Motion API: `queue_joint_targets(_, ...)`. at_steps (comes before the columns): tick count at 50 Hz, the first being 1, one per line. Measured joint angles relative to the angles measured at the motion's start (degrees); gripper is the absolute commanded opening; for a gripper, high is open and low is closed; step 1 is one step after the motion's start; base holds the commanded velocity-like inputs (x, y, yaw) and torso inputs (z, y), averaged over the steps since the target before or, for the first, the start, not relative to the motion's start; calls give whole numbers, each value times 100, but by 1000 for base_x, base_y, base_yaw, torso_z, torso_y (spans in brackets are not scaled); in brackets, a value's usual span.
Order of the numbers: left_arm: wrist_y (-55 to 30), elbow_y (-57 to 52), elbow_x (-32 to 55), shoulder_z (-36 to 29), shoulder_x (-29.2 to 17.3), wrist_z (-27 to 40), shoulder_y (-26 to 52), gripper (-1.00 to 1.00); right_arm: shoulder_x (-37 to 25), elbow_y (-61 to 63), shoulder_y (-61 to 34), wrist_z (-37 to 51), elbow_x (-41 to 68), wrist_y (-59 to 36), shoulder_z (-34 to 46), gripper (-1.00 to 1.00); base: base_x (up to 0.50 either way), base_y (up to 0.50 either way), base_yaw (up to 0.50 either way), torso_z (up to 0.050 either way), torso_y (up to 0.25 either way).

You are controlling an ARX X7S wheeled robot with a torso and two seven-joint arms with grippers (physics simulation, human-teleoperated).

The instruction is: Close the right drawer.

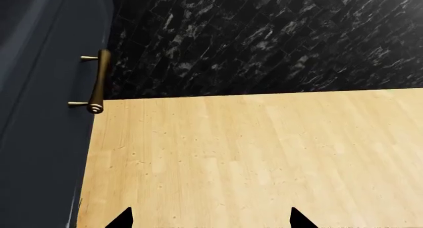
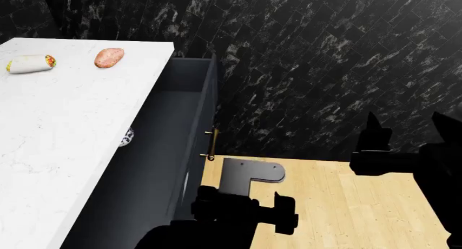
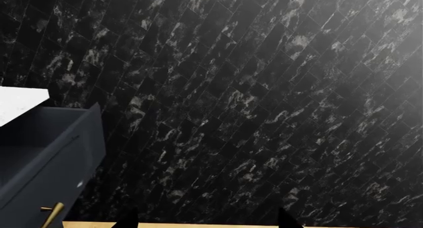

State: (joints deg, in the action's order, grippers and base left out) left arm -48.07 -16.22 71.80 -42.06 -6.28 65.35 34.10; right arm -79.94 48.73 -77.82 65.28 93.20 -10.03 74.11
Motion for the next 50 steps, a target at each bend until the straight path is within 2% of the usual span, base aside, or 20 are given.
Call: queue_joint_targets(50, 855, 1499, -1196, -527, -330, -909, -68, 100, 66, 116, -95, 96, 101, -171, -162, 100, 0, 0, 0, 0, 0)
